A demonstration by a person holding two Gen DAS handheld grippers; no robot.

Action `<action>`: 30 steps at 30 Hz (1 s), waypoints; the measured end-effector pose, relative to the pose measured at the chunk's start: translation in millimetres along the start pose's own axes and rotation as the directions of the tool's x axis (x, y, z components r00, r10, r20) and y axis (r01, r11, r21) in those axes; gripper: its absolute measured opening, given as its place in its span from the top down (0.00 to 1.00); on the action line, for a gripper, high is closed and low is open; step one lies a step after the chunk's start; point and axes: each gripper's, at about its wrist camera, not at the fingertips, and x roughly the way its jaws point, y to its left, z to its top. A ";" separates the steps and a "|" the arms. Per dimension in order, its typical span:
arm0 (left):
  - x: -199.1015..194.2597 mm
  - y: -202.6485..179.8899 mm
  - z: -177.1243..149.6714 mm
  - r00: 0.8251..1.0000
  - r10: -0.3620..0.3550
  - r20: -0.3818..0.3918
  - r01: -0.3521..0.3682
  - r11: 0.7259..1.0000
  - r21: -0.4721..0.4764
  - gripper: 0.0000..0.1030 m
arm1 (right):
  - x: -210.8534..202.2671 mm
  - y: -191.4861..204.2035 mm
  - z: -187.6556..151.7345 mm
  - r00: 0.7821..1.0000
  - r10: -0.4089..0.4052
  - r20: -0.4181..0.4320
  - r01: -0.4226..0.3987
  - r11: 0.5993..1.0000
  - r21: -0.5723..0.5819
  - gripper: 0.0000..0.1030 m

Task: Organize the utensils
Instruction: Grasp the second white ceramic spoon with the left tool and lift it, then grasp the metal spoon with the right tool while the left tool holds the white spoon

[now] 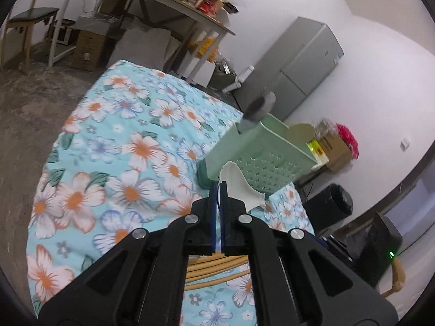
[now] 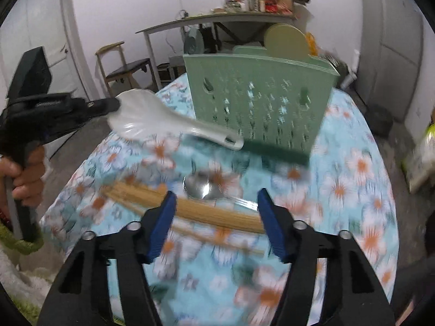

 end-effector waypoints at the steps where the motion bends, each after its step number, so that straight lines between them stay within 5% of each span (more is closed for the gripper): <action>1: -3.8 1.5 0.5 1.000 -0.002 0.011 0.002 1.000 -0.009 0.99 | 6.4 2.8 7.5 1.000 0.000 -0.006 0.000 1.000 -0.018 0.54; 9: -18.5 15.2 3.5 0.999 0.013 0.051 -0.011 0.999 -0.036 0.99 | 74.2 0.9 15.7 0.979 -0.058 -0.195 0.012 0.973 -0.230 0.65; 14: -18.3 24.0 4.8 0.998 0.018 0.053 -0.015 0.999 -0.049 0.99 | 76.4 8.8 7.1 0.963 -0.041 -0.267 -0.046 0.950 -0.309 0.66; 25: -16.7 36.1 5.5 0.998 0.032 0.052 -0.028 0.997 -0.077 0.99 | 86.2 42.2 14.9 0.960 0.016 -0.281 -0.139 0.896 -0.422 0.65; 30: -17.8 39.7 6.3 0.997 0.040 0.059 -0.035 0.996 -0.083 0.99 | 87.3 66.2 11.6 0.973 -0.027 -0.231 -0.092 0.867 -0.490 0.64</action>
